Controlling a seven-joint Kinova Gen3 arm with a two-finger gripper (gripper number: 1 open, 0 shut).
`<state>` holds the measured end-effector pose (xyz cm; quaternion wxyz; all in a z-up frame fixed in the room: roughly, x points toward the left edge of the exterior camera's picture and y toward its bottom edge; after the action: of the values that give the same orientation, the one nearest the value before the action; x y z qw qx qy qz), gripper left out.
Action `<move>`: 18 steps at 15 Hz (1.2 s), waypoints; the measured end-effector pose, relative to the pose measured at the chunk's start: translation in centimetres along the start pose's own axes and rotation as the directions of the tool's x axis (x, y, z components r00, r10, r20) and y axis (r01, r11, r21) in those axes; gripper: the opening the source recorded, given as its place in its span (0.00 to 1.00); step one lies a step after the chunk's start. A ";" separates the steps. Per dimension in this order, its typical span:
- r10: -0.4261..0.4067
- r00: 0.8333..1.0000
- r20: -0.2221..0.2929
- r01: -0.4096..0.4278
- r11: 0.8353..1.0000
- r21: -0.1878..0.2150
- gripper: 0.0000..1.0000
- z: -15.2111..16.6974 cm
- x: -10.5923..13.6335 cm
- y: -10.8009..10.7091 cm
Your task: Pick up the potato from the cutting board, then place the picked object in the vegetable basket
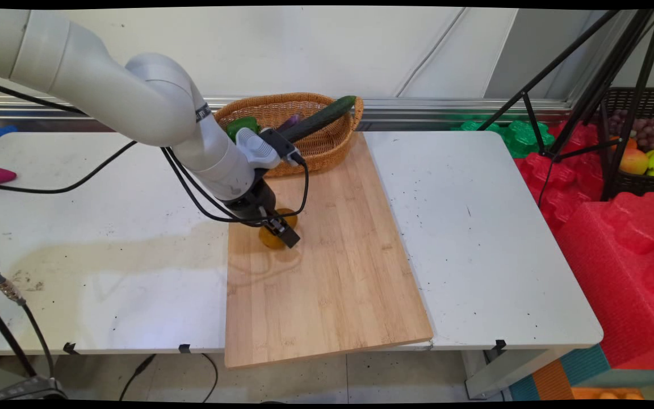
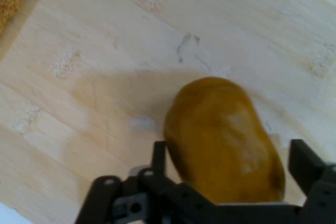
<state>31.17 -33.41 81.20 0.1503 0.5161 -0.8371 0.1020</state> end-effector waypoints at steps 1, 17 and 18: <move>-0.001 1.000 -0.001 0.001 1.000 0.001 0.00 0.1 0.0 0.0; 0.079 0.967 -0.241 -0.063 0.995 0.073 0.00 -11.6 3.9 -1.4; 0.082 0.963 -0.258 -0.062 0.995 0.083 0.00 -12.2 4.4 -1.8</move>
<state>32.66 -33.91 94.25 0.2361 0.4726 -0.8238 0.2056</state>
